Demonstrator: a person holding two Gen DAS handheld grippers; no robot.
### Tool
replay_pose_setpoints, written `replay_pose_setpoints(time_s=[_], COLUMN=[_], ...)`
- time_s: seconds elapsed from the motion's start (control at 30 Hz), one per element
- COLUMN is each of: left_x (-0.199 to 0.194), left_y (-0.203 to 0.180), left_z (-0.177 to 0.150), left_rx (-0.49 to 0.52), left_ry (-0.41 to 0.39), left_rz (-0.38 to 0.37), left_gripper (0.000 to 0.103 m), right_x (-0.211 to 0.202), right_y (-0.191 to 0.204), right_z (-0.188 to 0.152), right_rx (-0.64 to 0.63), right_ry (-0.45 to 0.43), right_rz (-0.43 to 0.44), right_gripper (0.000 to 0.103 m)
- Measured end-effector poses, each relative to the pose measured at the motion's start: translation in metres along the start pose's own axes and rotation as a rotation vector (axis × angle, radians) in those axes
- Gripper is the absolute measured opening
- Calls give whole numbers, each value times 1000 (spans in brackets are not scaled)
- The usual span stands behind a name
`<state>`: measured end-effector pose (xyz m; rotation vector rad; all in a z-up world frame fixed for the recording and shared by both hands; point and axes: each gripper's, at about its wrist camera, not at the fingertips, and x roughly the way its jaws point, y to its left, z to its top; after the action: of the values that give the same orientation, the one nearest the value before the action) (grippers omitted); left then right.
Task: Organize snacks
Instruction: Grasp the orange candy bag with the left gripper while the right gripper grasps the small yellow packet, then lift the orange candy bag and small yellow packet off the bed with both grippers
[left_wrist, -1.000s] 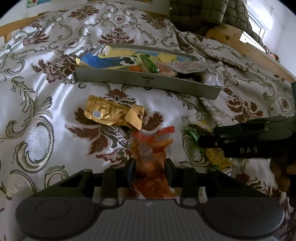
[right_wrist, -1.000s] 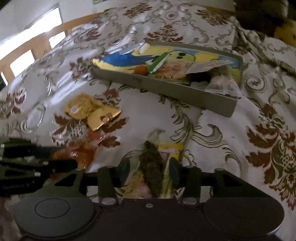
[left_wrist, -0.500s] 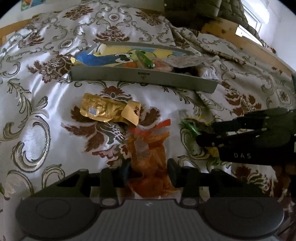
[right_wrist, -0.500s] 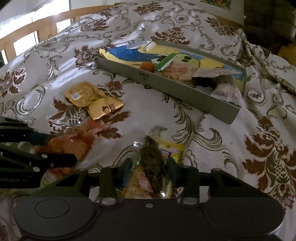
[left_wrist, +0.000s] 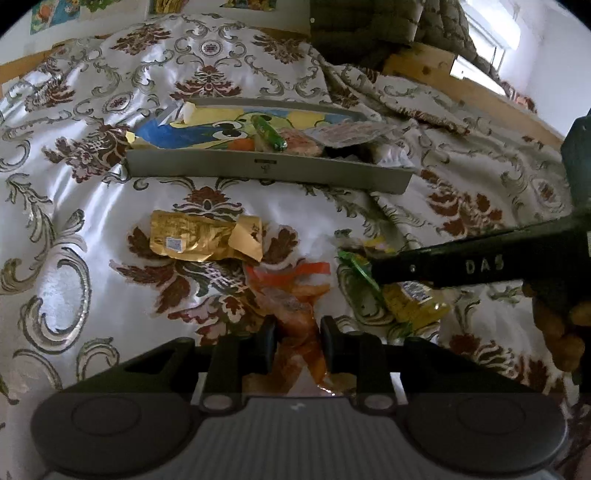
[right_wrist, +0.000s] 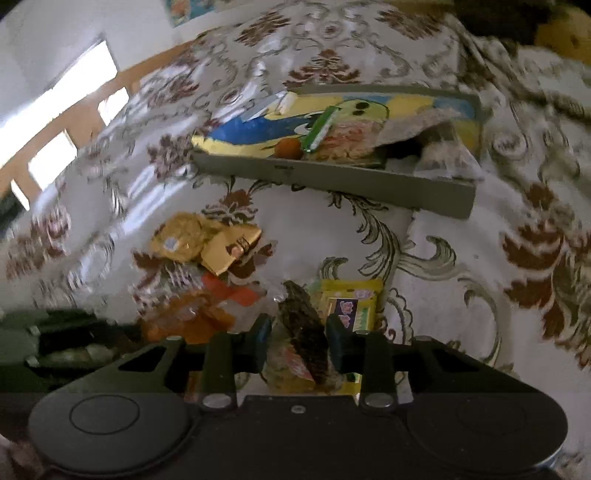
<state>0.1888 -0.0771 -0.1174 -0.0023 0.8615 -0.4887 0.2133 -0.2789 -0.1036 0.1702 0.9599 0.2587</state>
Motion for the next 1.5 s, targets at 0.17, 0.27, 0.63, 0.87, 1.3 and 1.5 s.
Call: replay_pose_setpoints(time_s=[0.17,0.27,0.63,0.87,1.3,1.5], left_x=[-2,-1,19,12,3,9], left_y=[3,3,9,3,-1,-3], left_z=[1,0,-3,-1,0,-3], left_rx=[-29,-30,-71,-57,-69,-48], left_ry=[-26,-33,42,32,-4,28], left_rz=[-58,-72,-24,-7,-30,-6], left_gripper=[30,39,36,35,34,34], right_x=[-3,-2,15,6,-7,7], right_y=[-21,-30,-15,-23,-33,-39], right_z=[4,5,-2,3,6,2], right_rx=[146,181,20,105,154,147], right_ry=[-3,-8,18,7,-33,10], right_rz=[18,-12,-105,-77,-107,-130], right_gripper=[34,35,39,35,13,13])
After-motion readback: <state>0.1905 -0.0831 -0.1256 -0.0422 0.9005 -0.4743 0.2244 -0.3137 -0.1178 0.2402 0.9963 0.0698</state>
